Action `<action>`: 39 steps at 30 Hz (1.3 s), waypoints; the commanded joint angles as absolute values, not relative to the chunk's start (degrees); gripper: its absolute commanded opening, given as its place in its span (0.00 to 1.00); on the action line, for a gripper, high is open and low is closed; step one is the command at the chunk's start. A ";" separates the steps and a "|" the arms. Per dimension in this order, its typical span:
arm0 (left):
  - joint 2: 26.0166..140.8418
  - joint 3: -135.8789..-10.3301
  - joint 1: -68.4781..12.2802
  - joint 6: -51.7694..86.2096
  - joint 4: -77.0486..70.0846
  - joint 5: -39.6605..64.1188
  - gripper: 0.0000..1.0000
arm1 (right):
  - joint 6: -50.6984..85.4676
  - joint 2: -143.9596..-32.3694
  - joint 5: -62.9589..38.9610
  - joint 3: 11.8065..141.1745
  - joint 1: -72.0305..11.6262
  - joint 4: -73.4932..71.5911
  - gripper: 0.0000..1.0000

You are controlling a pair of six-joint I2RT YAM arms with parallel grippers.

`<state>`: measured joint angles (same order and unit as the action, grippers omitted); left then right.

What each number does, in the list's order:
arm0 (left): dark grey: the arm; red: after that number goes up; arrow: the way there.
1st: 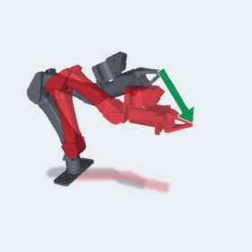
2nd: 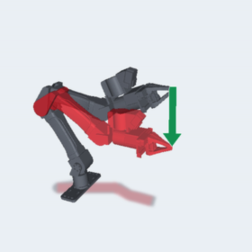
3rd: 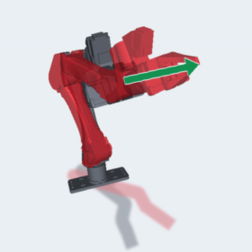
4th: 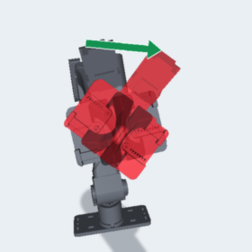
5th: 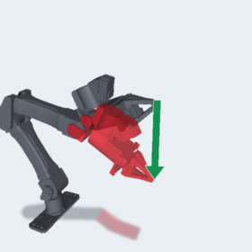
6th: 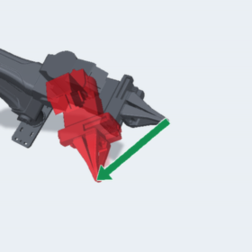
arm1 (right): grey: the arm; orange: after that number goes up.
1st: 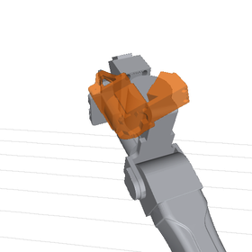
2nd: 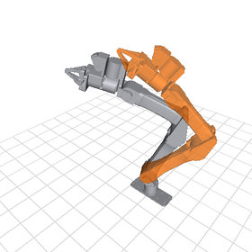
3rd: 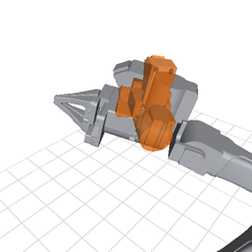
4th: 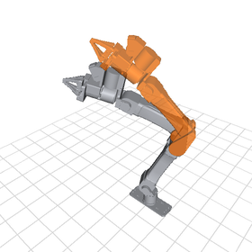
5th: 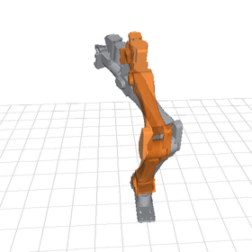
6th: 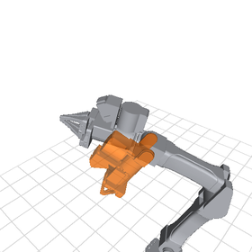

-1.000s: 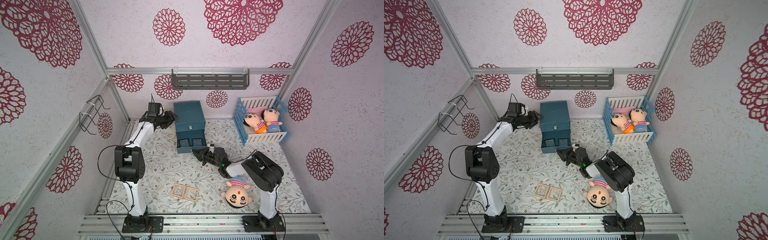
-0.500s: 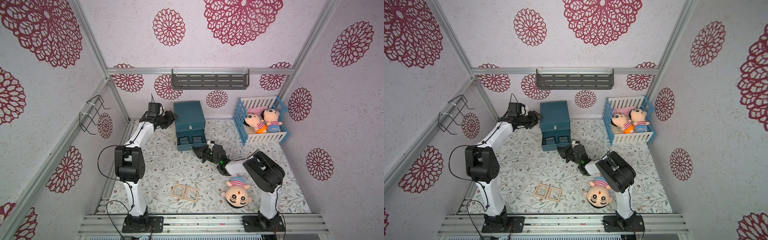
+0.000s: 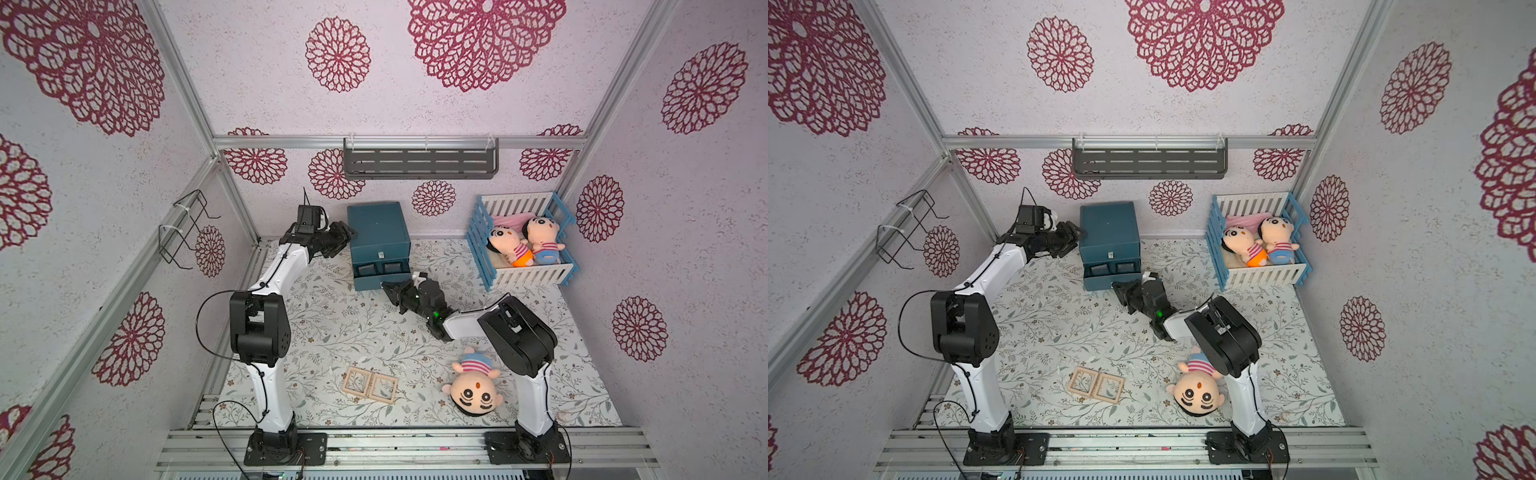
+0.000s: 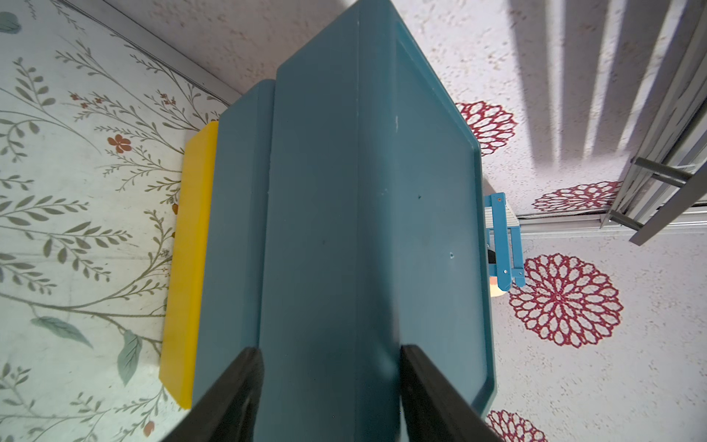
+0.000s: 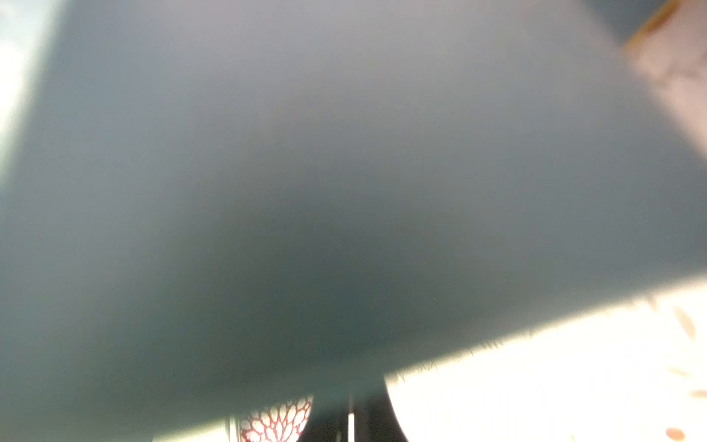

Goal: Place the brooch boxes into the drawer by color
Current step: Close the drawer in the storage box.

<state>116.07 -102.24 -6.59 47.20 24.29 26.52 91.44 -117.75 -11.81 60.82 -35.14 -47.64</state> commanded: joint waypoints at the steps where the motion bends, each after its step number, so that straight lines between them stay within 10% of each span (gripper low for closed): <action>1: 117.81 -101.43 -7.51 47.02 26.72 26.54 0.62 | 89.47 -118.80 -10.51 64.72 -34.72 -47.58 0.00; 35: 117.25 -100.74 -7.89 47.38 26.32 26.82 0.61 | 91.23 -125.04 -7.50 77.18 -34.27 -39.09 0.00; 39: 117.16 -100.72 -7.91 47.35 26.19 26.72 0.61 | 90.99 -123.16 -6.88 76.04 -34.80 -39.19 0.32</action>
